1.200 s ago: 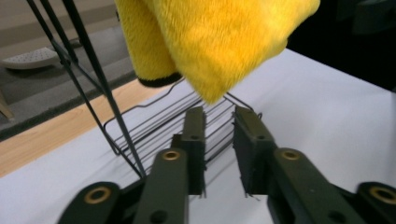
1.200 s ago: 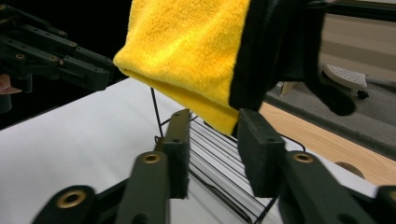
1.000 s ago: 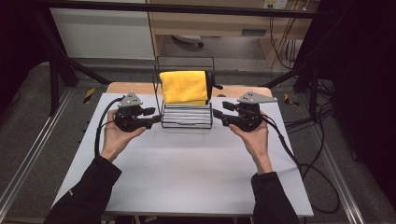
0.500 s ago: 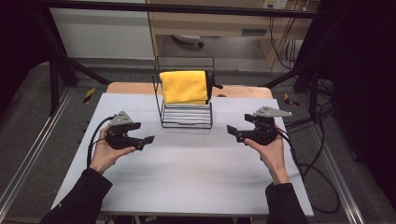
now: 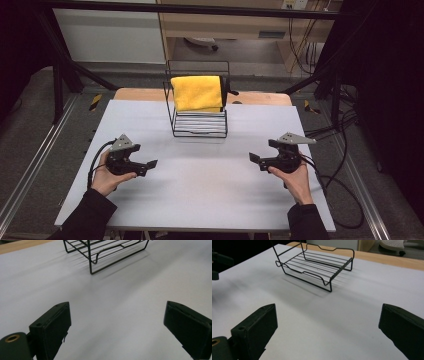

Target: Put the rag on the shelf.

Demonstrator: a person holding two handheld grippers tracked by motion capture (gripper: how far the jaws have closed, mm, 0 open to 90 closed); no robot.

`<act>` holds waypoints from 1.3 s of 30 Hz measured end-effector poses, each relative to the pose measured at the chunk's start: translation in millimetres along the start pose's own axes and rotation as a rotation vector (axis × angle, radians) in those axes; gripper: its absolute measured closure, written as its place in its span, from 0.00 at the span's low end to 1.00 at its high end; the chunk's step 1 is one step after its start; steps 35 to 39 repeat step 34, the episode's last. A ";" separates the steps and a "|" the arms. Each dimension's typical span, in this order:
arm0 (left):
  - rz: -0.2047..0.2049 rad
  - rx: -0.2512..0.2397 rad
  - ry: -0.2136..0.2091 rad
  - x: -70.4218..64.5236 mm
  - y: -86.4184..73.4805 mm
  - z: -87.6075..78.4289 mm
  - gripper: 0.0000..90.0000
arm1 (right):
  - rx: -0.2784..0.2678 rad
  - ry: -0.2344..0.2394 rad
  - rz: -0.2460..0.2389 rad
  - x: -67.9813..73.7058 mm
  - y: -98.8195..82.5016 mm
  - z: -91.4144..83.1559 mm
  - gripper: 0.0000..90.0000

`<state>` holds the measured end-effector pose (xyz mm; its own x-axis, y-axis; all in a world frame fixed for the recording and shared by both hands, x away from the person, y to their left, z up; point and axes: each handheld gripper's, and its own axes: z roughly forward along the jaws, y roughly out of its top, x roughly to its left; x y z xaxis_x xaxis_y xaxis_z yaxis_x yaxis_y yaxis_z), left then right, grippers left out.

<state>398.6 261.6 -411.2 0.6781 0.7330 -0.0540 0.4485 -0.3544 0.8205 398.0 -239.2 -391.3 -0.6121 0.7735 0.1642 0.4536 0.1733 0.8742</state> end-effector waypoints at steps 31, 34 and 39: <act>-0.022 0.007 -0.002 5.1 -49.8 -8.9 0.08 | 0.072 -0.005 0.007 -14.7 -63.8 -15.8 0.01; -0.024 0.005 -0.004 4.3 -49.9 -9.0 0.08 | 0.074 -0.008 0.008 -14.9 -63.6 -15.5 0.01; -0.024 0.005 -0.004 4.3 -49.9 -9.0 0.08 | 0.074 -0.008 0.008 -14.9 -63.6 -15.5 0.01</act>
